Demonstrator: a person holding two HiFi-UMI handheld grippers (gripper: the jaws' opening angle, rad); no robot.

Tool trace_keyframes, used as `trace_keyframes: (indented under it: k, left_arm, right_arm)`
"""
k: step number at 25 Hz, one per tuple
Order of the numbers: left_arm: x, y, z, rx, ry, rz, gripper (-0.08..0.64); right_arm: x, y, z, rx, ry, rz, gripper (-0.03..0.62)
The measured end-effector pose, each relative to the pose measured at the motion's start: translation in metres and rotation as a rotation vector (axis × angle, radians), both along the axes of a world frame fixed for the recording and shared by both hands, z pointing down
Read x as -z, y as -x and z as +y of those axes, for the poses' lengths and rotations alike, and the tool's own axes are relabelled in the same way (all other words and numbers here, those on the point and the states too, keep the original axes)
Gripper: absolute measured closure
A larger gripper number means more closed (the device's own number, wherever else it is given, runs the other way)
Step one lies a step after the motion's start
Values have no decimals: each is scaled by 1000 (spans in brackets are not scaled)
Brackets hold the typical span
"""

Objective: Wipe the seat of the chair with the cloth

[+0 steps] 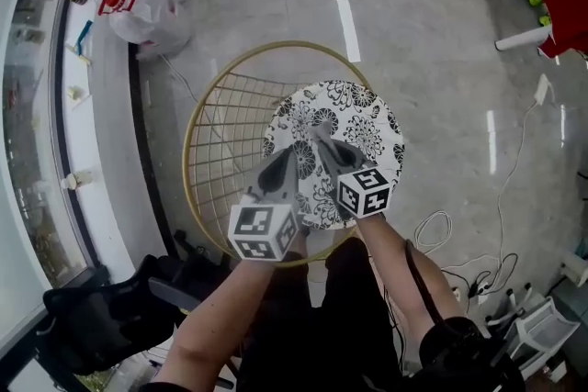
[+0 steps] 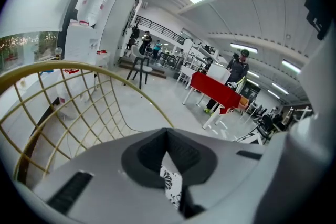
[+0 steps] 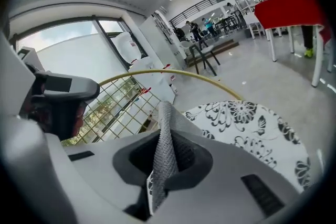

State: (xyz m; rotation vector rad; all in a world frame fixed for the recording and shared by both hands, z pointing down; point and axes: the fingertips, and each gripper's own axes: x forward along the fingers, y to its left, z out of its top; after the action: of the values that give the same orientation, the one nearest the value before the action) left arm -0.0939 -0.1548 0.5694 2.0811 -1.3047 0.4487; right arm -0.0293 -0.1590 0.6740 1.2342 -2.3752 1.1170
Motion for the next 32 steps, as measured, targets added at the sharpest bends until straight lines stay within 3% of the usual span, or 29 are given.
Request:
trace_keyframes:
  k: [12,19,24,32]
  left_arm:
    - [-26,-75,2,-117,32,13,554]
    - [-62,-83,19,-149,98,-15,554]
    - [-82,-55,22,-107,138,-42,554]
    - [-82,-24,25,-54,148,-68,554]
  right_arm:
    - [-13,-153,9,-209,1,142,568]
    - [-37,-215,21,-309,21,273,568]
    - [-65,-225,28,-323,49,355,568]
    - [-95,-177,45,-270,126,335,568]
